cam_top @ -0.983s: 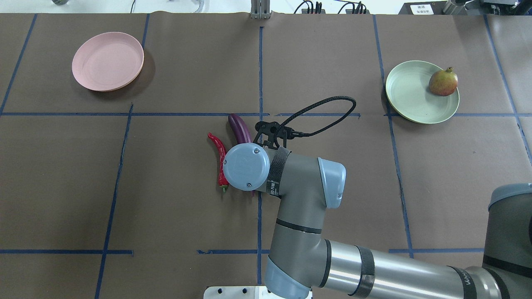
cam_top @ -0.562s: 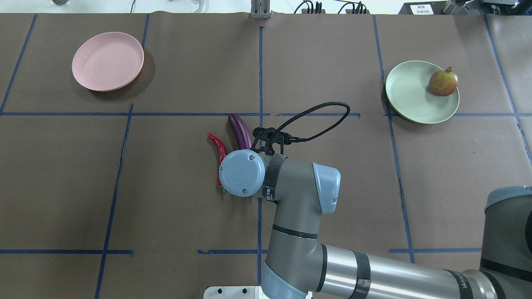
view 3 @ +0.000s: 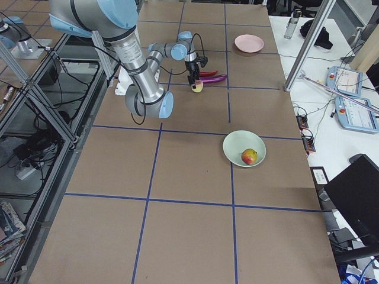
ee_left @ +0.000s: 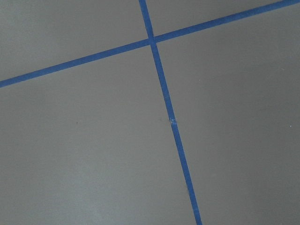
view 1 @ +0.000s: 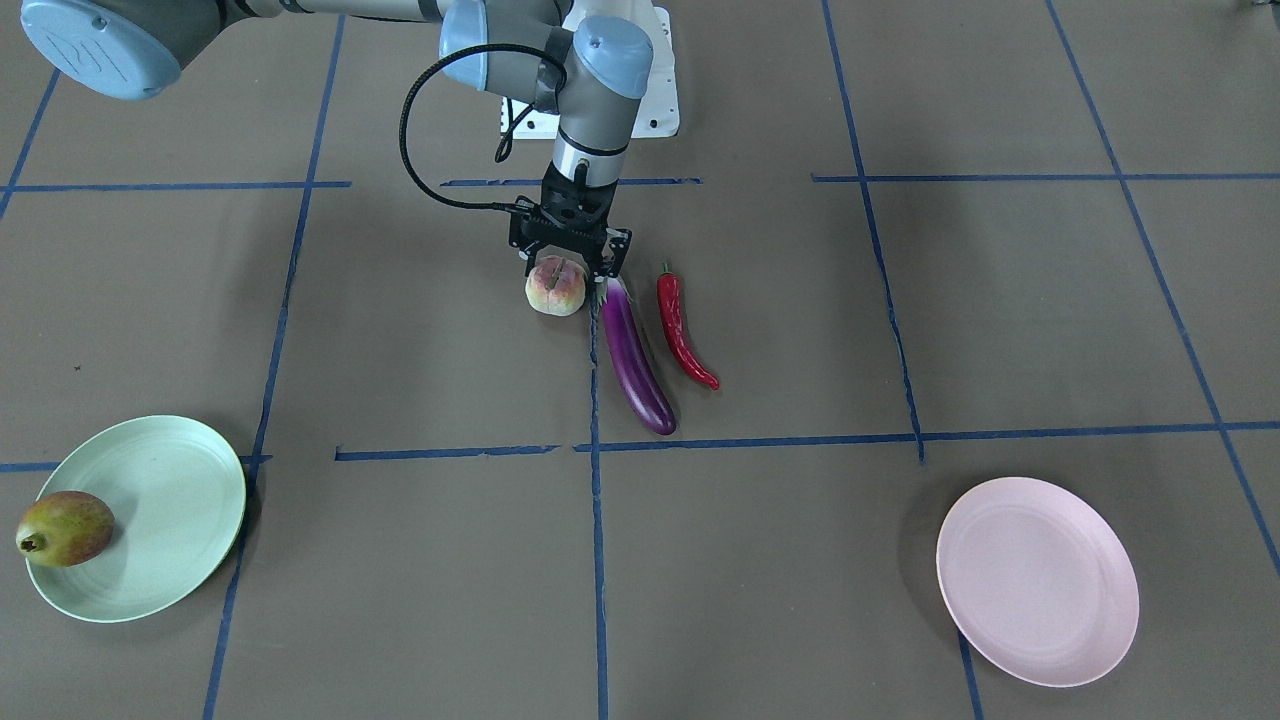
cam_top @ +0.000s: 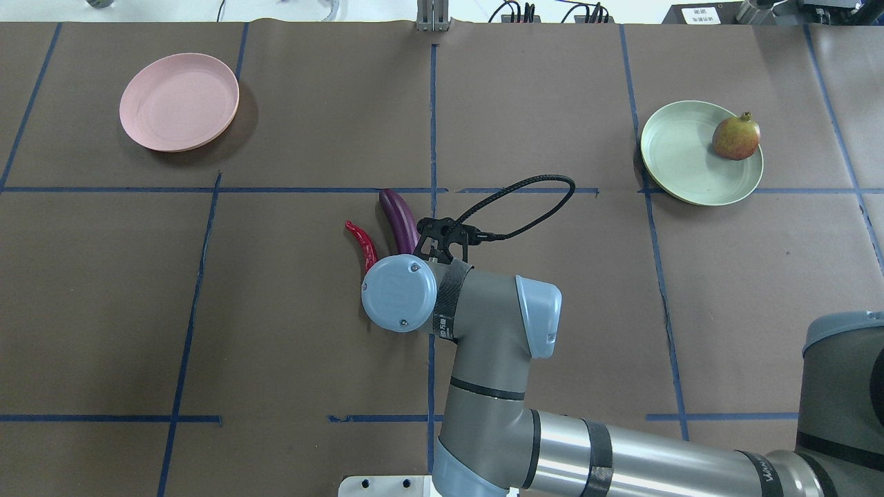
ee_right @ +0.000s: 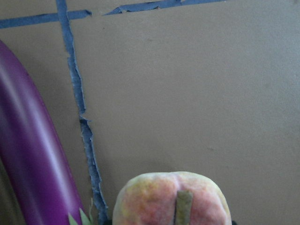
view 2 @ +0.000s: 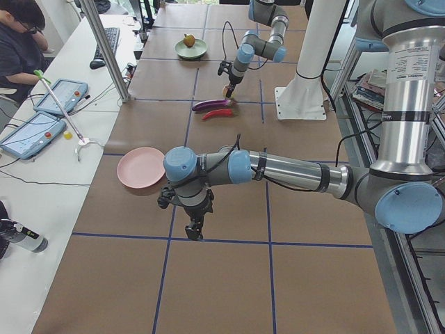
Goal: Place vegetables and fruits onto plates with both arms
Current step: 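Lift the fig with the right gripper off the table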
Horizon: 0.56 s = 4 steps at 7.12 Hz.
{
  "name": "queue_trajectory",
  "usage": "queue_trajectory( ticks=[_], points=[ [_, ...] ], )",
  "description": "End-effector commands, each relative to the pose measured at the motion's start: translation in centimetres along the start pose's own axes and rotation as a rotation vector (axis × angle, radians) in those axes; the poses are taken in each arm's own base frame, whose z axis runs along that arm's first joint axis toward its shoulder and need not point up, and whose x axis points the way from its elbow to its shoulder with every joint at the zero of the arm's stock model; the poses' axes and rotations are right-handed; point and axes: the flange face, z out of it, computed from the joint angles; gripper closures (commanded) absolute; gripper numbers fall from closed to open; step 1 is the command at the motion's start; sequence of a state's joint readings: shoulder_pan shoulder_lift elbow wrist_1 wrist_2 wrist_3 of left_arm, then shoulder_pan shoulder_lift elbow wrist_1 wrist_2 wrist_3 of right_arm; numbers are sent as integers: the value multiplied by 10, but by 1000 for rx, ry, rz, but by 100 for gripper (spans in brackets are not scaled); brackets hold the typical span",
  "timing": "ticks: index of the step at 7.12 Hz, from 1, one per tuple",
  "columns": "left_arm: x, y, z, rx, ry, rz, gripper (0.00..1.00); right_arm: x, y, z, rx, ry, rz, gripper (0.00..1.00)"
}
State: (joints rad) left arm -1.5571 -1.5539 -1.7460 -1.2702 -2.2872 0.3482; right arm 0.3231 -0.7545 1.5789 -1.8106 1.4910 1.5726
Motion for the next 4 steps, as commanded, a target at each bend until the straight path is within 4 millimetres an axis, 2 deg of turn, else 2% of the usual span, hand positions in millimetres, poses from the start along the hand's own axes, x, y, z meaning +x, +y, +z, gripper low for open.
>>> queue_trajectory(
  ticks=[1, 2, 3, 4],
  points=[
    [-1, 0, 1, -3, 1, -1, 0, 47, -44, -38, 35, -82, -168, 96],
    [-1, 0, 2, -3, 1, -1, 0, 83, -94, -52, 55, -97, -222, 96],
    [-1, 0, 2, -3, 1, -1, 0, 109, -139, -49, 11, -91, -257, 96],
    [-1, 0, 1, -1, 2, -1, 0, 146, -170, -30, -3, -128, -314, 96]
  ],
)
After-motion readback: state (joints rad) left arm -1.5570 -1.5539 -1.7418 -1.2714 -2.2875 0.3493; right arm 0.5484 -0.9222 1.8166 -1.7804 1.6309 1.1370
